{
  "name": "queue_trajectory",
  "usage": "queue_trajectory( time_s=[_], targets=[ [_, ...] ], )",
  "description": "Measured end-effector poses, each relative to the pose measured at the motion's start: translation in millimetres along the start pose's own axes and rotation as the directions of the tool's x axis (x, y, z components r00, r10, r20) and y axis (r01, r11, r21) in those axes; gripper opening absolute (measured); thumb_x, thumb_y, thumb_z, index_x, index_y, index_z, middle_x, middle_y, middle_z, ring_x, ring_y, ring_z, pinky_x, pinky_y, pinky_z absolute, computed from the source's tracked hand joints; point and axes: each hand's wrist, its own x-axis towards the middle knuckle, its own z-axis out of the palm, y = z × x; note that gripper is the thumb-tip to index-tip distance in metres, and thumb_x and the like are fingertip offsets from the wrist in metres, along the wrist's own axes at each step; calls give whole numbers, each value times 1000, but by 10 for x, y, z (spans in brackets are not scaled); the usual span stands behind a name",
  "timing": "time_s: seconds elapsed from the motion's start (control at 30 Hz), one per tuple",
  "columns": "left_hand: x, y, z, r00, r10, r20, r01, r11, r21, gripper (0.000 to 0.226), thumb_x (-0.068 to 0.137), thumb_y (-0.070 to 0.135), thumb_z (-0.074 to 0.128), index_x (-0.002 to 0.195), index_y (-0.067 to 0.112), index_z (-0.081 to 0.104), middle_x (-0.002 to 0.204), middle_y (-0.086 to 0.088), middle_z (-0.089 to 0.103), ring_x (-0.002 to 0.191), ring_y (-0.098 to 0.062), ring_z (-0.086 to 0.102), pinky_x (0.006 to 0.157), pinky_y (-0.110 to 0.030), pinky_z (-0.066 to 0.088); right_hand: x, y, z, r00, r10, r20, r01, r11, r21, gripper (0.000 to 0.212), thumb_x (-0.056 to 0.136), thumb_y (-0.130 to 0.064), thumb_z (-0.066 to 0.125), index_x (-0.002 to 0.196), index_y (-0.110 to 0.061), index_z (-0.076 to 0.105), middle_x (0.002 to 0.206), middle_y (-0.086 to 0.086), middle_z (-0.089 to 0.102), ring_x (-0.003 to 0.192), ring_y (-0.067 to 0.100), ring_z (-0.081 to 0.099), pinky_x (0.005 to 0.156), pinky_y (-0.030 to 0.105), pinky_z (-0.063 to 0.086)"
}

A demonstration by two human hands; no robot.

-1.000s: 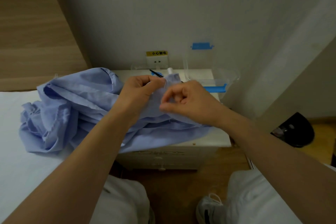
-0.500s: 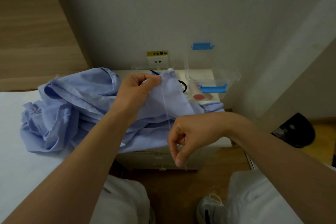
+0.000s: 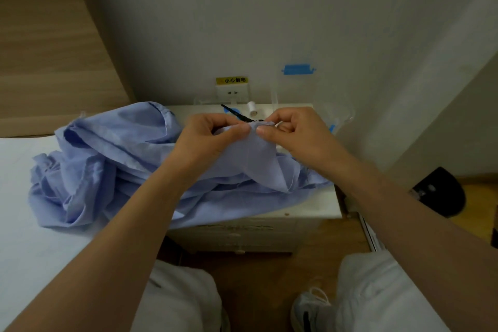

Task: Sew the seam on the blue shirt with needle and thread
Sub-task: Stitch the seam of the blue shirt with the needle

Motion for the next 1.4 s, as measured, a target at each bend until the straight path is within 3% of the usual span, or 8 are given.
queue_trajectory(
  time_s=[0.1,0.33,0.63,0.73,0.9,1.07,1.2,1.4],
  targets=[
    [11,-29,-35,1000,-11,-17,12,997,73,19,92,27,62,84,13,74,79,-7,71,70,-9,62,64,-19,50,17,60,-20,999,33,-17,-32,999,21,23,89,-20,68,84,2,68,41,-11,31,41,4,28,55,24,32],
    [12,-37,-32,998,45,-37,-38,984,176,16,93,23,61,89,11,72,81,-2,70,73,-6,61,64,-15,47,11,73,-17,999,40,-11,-39,998,39,20,90,-19,67,84,0,68,38,-12,32,42,5,28,52,21,31],
    [-5,28,-28,999,-20,-34,19,1000,-23,11,91,19,64,88,16,74,77,5,73,72,0,65,65,-11,51,-11,9,-27,1000,27,-14,-26,997,71,15,93,-10,58,108,-14,57,49,-4,35,42,5,32,46,14,33],
    [-12,37,-18,999,-26,-42,25,999,-32,10,90,20,65,87,17,74,78,3,73,71,0,65,63,-11,50,-19,1,-36,998,-54,-33,57,996,73,17,96,-3,48,101,-19,53,54,-11,44,51,5,40,51,13,38],
    [-16,43,-28,999,-51,-15,50,996,-76,12,91,18,63,87,14,74,81,-6,73,70,-3,64,64,-15,52,-81,-38,-75,988,-149,26,150,988,-25,14,95,-3,56,104,-5,67,66,2,69,56,-2,59,56,6,42],
    [-19,61,-31,998,-67,10,68,992,-106,12,91,18,63,89,14,74,81,-1,74,72,-3,65,64,-13,52,-101,-10,-88,984,-173,32,175,981,-78,17,94,-6,59,102,-10,73,45,7,53,42,9,55,59,13,46],
    [-25,67,-27,998,-63,12,64,992,-113,12,90,18,63,89,14,74,81,0,74,73,-4,66,64,-14,52,-96,-14,-98,985,-167,40,169,984,-52,18,94,-7,59,103,-12,74,45,19,46,39,15,46,53,15,45],
    [-26,71,-28,998,-70,8,70,991,-111,11,90,18,63,87,16,74,82,-2,73,73,-4,65,66,-14,53,-94,-14,-99,984,-168,55,170,985,-29,19,94,-5,58,104,-10,73,42,12,44,37,11,45,52,16,44]
  ],
)
